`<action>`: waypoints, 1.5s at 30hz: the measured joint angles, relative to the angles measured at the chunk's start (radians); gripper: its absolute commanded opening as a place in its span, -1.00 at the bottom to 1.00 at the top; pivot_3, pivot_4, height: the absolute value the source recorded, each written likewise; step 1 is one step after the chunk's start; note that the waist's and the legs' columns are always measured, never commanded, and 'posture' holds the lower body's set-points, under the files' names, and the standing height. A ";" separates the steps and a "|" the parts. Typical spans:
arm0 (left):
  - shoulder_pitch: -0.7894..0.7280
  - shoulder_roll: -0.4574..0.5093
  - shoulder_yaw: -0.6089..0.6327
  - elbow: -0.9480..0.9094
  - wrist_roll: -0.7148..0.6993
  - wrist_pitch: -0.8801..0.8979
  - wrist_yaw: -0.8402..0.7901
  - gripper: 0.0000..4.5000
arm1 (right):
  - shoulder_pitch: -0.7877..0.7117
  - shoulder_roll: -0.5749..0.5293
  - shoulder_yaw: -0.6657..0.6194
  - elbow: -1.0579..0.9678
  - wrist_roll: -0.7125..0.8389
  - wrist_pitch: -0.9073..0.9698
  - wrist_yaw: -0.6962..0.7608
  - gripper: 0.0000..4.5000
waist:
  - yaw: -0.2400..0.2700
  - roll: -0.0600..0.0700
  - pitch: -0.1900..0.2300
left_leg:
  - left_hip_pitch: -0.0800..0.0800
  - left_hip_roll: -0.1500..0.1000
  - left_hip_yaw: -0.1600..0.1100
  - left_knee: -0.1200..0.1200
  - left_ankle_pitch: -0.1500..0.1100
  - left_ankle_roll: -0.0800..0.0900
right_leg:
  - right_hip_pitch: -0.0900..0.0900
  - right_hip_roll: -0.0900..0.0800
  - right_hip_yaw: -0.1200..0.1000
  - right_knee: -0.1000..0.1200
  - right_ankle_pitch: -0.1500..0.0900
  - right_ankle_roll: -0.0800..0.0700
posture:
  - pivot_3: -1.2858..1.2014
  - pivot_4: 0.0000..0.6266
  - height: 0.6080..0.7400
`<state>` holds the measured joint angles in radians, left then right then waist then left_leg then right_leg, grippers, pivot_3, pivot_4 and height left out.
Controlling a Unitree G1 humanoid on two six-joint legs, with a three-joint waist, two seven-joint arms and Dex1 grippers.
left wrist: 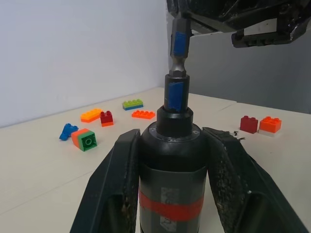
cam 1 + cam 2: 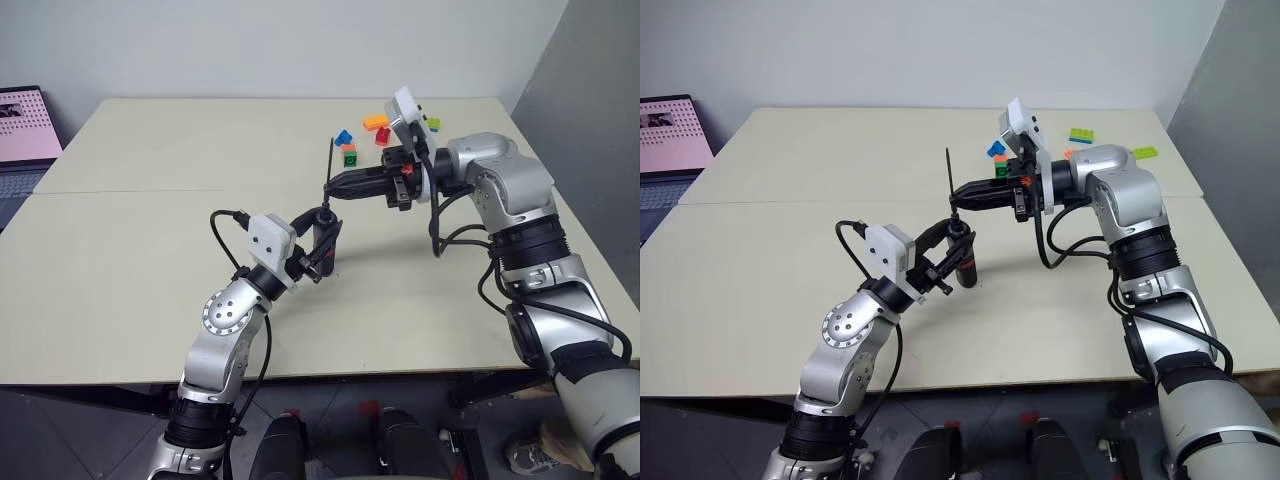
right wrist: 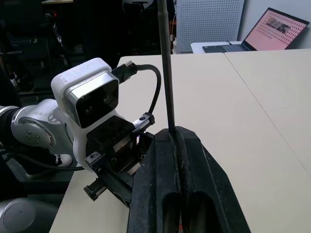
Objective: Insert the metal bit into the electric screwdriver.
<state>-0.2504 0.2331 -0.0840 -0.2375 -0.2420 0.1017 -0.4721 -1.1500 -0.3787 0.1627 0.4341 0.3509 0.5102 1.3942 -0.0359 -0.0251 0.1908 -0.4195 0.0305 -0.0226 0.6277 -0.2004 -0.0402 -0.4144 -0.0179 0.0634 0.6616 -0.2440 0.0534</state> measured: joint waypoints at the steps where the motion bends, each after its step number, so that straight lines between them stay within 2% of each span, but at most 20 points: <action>1: 0.000 0.000 0.000 0.000 0.000 0.000 0.000 -0.28 | 0.000 0.000 0.000 0.000 -0.002 -0.002 0.000 -1.00 | 0.000 0.000 0.000 | 0.000 0.000 0.000 0.000 0.000 0.000 | 0.000 0.000 0.000 0.000 0.000 0.000 | 0.03 -0.52 1.00; 19: 0.001 0.003 0.000 0.001 0.000 0.001 -0.001 -0.28 | 0.012 0.000 0.038 -0.043 -0.053 0.002 -0.021 -1.00 | 0.001 0.000 0.000 | 0.002 0.000 0.000 0.000 0.000 0.000 | 0.002 0.000 0.000 0.000 -0.001 0.001 | 0.03 -0.52 1.00; 20: 0.001 0.003 0.000 0.001 0.000 0.001 -0.001 -0.28 | 0.011 0.000 0.036 -0.043 -0.053 0.003 -0.021 -0.82 | 0.001 0.000 0.000 | 0.002 0.000 0.000 0.000 0.000 0.000 | 0.002 0.000 0.000 0.000 -0.001 0.001 | 0.03 -0.52 1.00; 21: 0.001 0.003 0.000 0.001 0.001 0.001 -0.001 -0.28 | 0.011 0.000 0.036 -0.043 -0.053 0.004 -0.021 -0.76 | 0.001 0.000 0.000 | 0.002 0.000 0.000 0.000 0.000 0.000 | 0.002 0.000 0.000 0.000 -0.001 0.001 | 0.03 -0.52 1.00; 27: -0.002 0.003 0.000 0.003 0.001 0.001 0.000 -0.28 | 0.023 -0.013 0.038 -0.042 -0.047 0.027 -0.019 -0.15 | 0.001 0.000 0.000 | 0.002 0.000 0.000 0.000 0.000 0.000 | 0.002 0.000 0.000 -0.001 -0.001 0.001 | 0.03 -0.52 1.00; 30: -0.017 0.004 -0.005 0.013 0.005 0.003 0.000 -0.28 | 0.023 -0.030 0.015 -0.056 -0.035 0.031 -0.035 0.24 | 0.001 0.000 0.000 | 0.002 0.000 0.000 0.000 0.000 0.000 | 0.002 0.000 0.000 -0.001 -0.001 0.001 | 0.03 -0.52 1.00; 33: -0.038 0.018 -0.017 0.013 0.028 0.019 0.002 -0.28 | 0.023 -0.060 -0.027 -0.074 -0.030 0.037 -0.075 0.51 | 0.001 0.000 0.000 | 0.001 0.000 0.000 0.000 0.000 0.000 | 0.002 0.000 0.000 -0.001 -0.001 0.001 | 0.03 -0.52 1.00; 35: -0.073 0.041 -0.022 0.021 0.064 0.035 0.007 -0.28 | 0.031 -0.094 -0.049 -0.098 -0.021 0.042 -0.091 0.51 | 0.002 0.000 0.000 | 0.001 0.000 0.000 0.000 0.000 0.000 | 0.002 0.000 0.000 -0.001 -0.001 0.001 | 0.03 -0.52 1.00; 41: -0.377 0.204 -0.038 0.178 0.264 0.104 0.024 -0.28 | 0.157 -0.263 -0.152 -0.266 -0.027 0.030 -0.183 0.51 | 0.006 -0.002 0.002 | -0.002 -0.001 0.000 0.000 0.000 0.000 | 0.000 -0.001 -0.001 -0.003 0.000 0.002 | 0.03 -0.52 1.00; 45: -0.519 0.321 -0.196 0.336 0.400 0.091 -0.142 -0.28 | 0.265 -0.379 -0.163 -0.437 -0.077 0.011 -0.247 0.51 | 0.006 -0.002 0.002 | -0.005 -0.001 0.000 -0.003 0.000 0.000 | -0.003 -0.001 -0.001 -0.005 -0.002 0.002 | 0.03 -0.52 1.00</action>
<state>-0.7690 0.5543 -0.2803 0.0986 0.1581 0.1929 -0.6146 -0.8855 -0.7579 -0.0004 -0.0026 0.2743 0.5213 1.1473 -0.0302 -0.0270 0.1923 -0.4247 0.0294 -0.0225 0.6251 -0.2004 -0.0403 -0.4173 -0.0185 0.0626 0.6568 -0.2463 0.0556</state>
